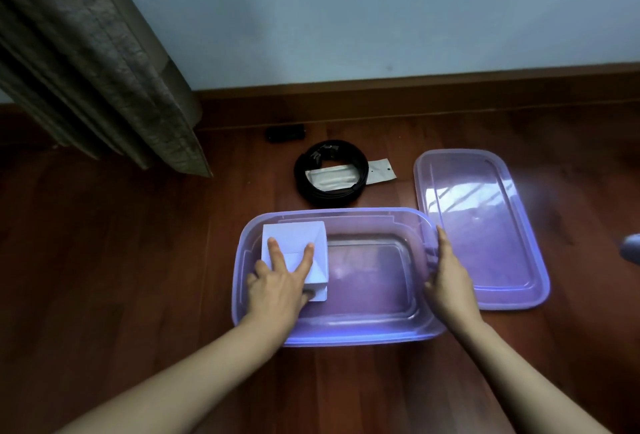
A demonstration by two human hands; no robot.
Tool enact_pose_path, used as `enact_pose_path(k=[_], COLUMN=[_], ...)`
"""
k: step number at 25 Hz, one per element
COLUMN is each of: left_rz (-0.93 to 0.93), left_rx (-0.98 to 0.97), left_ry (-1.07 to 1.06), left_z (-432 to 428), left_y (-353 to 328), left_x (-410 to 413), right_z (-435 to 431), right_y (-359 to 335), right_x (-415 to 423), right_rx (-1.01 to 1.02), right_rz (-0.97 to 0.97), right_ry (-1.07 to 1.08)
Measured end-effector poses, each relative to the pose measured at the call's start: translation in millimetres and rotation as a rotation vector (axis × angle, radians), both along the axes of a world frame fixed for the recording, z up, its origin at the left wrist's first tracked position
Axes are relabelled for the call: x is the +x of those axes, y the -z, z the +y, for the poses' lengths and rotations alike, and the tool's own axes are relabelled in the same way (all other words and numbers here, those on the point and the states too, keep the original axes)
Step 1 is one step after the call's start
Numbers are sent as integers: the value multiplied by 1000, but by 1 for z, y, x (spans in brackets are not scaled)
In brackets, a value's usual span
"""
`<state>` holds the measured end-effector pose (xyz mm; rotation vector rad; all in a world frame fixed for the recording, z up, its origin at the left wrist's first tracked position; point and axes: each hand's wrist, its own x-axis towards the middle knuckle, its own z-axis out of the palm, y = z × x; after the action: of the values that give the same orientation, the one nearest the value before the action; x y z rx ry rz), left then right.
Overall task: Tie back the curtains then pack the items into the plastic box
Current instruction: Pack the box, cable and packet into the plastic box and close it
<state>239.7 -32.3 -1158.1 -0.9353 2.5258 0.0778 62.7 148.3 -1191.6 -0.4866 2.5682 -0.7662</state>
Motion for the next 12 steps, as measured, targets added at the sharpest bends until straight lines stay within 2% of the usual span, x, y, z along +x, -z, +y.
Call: enact_pose_path(k=[3, 6, 8, 10, 12], left_rz=[42, -14, 62, 208, 383], left_rx=[-136, -8, 31, 36, 79], left_ry=[36, 16, -33, -80, -111], left_z=[2, 3, -1, -12, -28], left_y=[4, -3, -16, -26, -30], left_x=[1, 7, 9, 12, 12], right_z=[1, 0, 1, -9, -25], right_y=[5, 1, -4, -16, -25], right_x=[-2, 1, 5, 14, 26], right_rx=[-4, 72, 156, 57, -44], right_rz=[9, 48, 356, 628, 680], right_ry=[-11, -21, -48, -119, -254])
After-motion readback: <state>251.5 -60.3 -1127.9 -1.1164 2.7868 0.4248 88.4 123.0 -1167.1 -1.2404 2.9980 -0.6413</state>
